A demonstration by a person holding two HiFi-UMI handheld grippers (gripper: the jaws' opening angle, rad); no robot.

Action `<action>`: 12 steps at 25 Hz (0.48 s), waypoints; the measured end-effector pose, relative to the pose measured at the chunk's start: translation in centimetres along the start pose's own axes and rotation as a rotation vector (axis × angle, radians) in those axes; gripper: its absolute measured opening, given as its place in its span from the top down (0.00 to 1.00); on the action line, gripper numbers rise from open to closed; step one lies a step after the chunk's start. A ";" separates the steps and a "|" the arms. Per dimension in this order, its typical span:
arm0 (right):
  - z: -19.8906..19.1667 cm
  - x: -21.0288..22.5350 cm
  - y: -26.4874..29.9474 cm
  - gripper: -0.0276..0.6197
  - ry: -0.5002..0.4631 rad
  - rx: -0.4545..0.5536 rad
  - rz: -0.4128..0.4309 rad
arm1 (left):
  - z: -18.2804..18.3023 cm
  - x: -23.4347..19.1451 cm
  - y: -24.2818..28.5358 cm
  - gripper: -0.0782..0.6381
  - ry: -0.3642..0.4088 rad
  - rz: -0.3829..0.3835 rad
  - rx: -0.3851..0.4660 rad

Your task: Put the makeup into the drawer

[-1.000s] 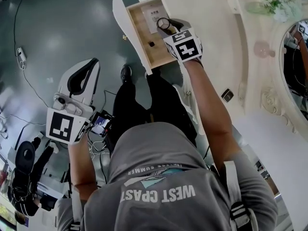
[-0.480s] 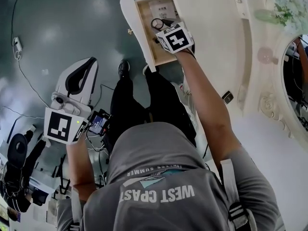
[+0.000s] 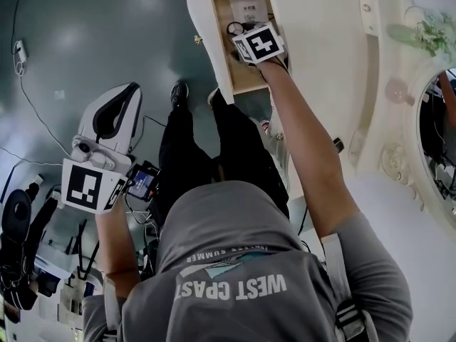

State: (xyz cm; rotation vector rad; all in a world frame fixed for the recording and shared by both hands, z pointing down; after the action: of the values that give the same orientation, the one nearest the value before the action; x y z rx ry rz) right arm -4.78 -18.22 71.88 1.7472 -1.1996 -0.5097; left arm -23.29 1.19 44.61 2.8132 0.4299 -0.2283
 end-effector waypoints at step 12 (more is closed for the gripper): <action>-0.6 -0.4 2.5 0.63 0.008 -0.077 0.039 | -0.4 -1.3 -0.5 0.89 -0.017 0.020 0.000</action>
State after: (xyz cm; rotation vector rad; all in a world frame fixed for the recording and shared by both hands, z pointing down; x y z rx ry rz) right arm -5.78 -17.80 74.27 1.6557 -1.1912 -0.5185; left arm -24.62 1.41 45.15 2.8120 0.3973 -0.2479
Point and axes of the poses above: the fingertips, and each gripper's own axes: y forward along the fingers, x to its right, z out of its top, the point moved 5 cm from there along -y, backward along the fingers, and after that the axes turned 11 degrees about x, right-handed, at the moved point
